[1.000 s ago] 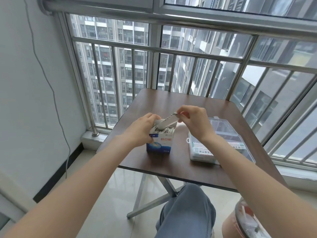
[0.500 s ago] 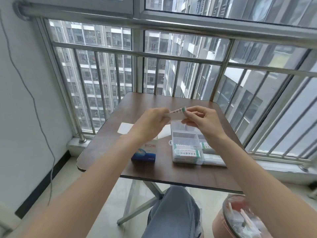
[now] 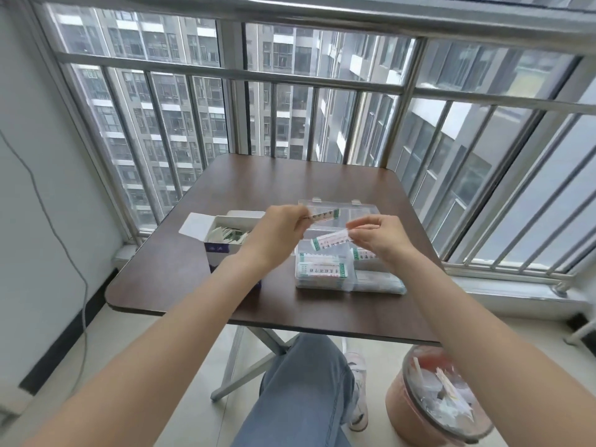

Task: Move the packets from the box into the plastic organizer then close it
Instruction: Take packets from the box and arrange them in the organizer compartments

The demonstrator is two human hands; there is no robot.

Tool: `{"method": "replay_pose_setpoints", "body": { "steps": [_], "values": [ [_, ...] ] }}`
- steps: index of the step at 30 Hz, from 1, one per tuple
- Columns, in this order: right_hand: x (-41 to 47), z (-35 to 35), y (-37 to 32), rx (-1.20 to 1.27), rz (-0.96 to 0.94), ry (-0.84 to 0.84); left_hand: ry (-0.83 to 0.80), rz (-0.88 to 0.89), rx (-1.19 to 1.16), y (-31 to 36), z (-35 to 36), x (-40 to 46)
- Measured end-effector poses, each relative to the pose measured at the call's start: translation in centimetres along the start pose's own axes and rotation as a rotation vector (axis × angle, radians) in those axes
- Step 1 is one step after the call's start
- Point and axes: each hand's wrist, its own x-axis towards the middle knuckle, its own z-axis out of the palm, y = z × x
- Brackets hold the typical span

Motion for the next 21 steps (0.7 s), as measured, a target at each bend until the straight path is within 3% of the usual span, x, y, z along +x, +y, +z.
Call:
{"method": "replay_pose_setpoints", "body": {
  "steps": [8,14,21],
  "values": [
    [2.0,2.6,1.9,-0.404,-0.107,0.124,-0.034,-0.055,0.065,-1.3,0.5,-0.1],
    [1.8,3.7,2.4,-0.662,-0.210,0.069,-0.039,-0.078,0.133,-1.4,0.9,0.0],
    [1.8,4.9,2.3,-0.968,-0.250,-0.029,-0.109,-0.124,0.367,-2.1,1.1,-0.1]
  ]
}}
